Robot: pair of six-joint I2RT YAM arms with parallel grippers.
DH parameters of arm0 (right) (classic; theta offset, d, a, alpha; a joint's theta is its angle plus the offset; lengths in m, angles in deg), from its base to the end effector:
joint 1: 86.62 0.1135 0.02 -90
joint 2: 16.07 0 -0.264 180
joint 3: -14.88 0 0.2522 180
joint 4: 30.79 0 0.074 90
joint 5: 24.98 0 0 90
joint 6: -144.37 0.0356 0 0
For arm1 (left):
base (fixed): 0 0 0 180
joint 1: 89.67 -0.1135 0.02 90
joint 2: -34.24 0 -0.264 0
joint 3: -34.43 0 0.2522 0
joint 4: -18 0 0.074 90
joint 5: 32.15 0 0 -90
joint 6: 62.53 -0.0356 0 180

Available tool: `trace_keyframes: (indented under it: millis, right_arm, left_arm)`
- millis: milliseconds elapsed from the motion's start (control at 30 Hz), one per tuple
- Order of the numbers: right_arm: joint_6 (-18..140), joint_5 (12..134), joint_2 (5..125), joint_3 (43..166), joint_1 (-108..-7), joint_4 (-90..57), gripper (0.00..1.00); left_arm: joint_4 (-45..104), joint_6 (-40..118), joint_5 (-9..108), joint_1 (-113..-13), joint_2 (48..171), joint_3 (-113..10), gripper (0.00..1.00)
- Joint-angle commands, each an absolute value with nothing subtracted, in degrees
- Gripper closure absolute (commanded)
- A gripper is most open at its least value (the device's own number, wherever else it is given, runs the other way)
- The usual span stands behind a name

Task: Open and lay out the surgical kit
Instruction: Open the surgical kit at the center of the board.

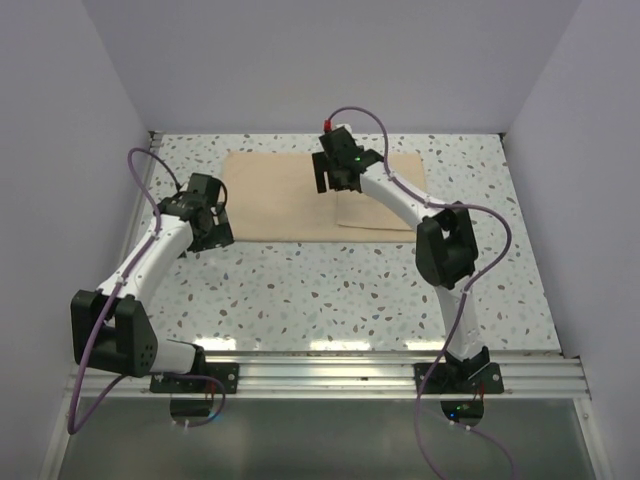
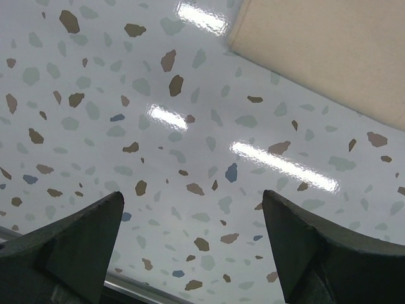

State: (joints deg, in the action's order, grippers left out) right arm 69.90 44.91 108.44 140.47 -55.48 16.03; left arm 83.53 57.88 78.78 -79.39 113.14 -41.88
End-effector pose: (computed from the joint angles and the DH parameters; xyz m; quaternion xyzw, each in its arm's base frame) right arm 0.4315 0.2464 0.2589 -0.0587 0.9126 -0.0016 0.4046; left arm 0.2592 -0.0341 0.2616 -0.2027 0.9446 0.1023 0.2370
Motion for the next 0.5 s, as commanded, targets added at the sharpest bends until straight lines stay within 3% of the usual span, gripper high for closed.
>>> trace_keyframes:
  millis: [0,467]
  right_arm:
    - [74.1,49.0,107.9,141.3,-56.5,20.1,0.16]
    - [75.5,50.1,113.4,140.1,-51.6,27.2,0.35]
  left_arm:
    - [81.5,57.9,78.2,-79.4,111.5,-40.9,0.05]
    - [80.6,58.1,78.8,-79.4,109.2,-39.0,0.05]
